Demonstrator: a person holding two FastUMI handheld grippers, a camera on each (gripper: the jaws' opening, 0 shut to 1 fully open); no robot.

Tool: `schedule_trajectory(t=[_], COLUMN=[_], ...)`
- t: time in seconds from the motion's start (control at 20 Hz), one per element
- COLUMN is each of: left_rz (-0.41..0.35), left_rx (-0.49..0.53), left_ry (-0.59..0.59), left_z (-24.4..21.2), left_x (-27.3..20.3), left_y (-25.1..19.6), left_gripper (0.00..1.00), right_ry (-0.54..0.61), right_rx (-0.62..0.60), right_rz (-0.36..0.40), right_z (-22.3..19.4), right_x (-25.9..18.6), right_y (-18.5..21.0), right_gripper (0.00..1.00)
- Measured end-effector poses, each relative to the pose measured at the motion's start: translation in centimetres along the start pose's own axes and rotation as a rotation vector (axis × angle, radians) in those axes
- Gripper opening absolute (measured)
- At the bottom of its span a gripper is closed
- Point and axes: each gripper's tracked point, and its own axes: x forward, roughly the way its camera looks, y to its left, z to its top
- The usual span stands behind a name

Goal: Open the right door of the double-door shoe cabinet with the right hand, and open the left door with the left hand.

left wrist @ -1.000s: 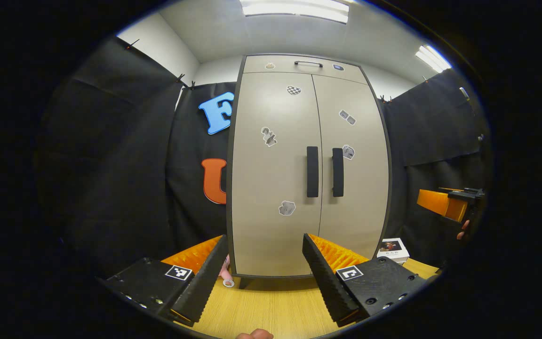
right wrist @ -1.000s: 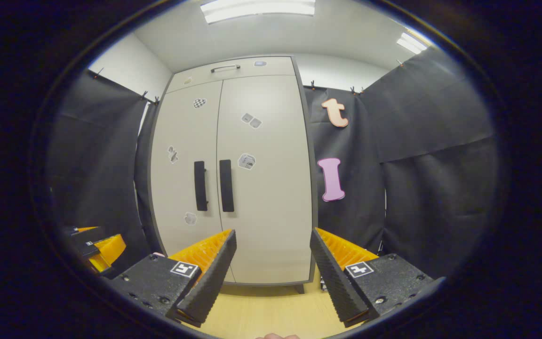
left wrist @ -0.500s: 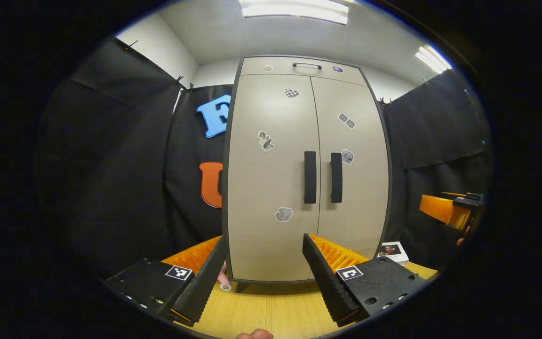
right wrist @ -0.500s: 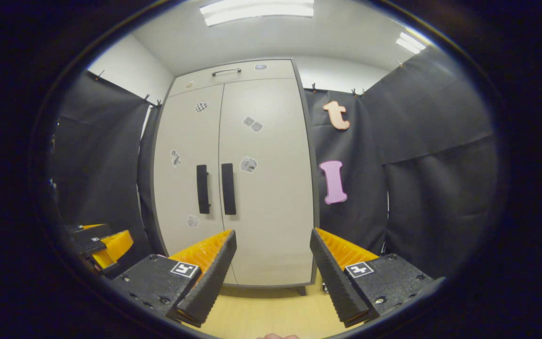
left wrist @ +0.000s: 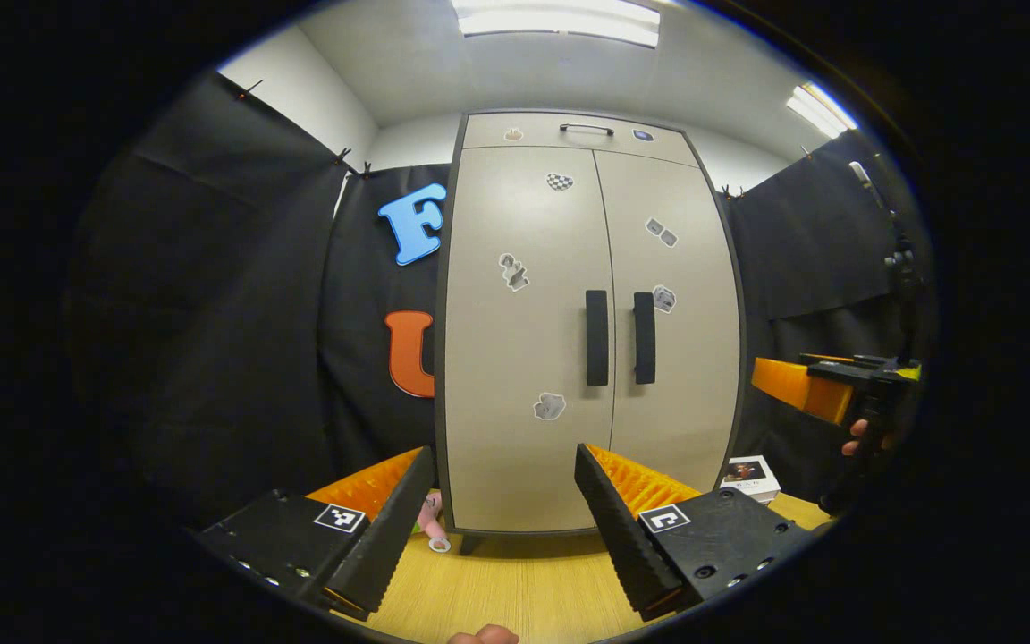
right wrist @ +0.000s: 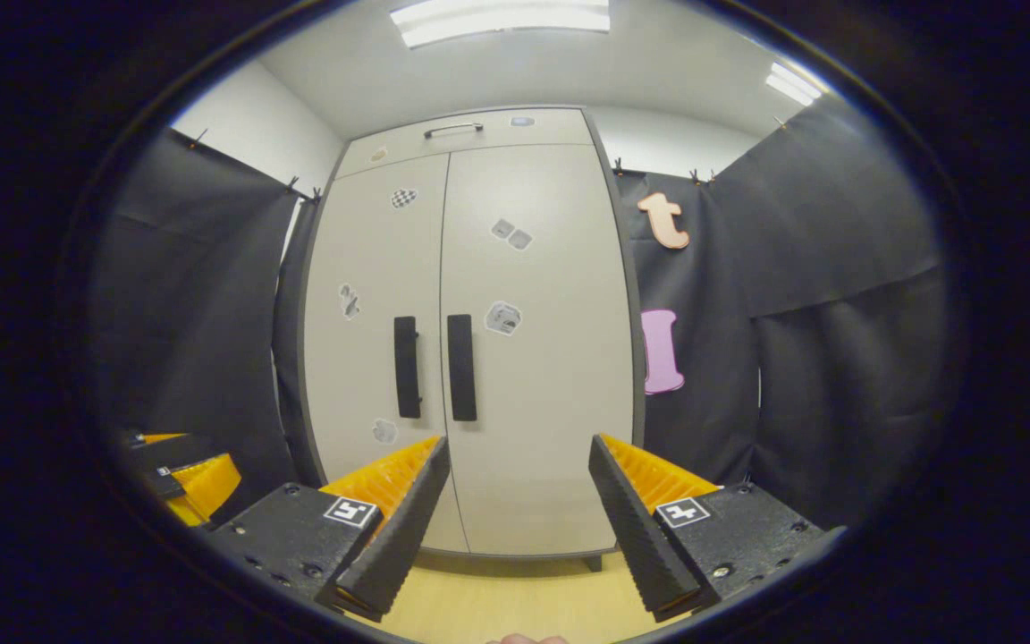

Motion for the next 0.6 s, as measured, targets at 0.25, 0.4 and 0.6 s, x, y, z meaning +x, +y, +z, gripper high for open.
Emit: schedule_trajectory(t=[0.25,0.4,0.6], left_rz=[-0.022,-0.024,-0.014], left_rx=[-0.008,-0.019,-0.021], left_ry=[0.038,0.055,0.062], left_z=[-1.4,-2.0,-2.3], left_x=[-0.9,-1.0,-0.8], left_y=[0.4,0.9,1.7], left_gripper=[0.95,0.95,0.95], right_ry=[-0.008,0.014,0.059], right_rx=[0.022,0.015,0.026], right_rz=[0.03,0.022,0.017], right_z=[1.6,2.1,2.3], right_x=[7.0,11.3,16.0], right_y=[2.3,3.3,4.1], right_gripper=[0.98,0.98,0.98])
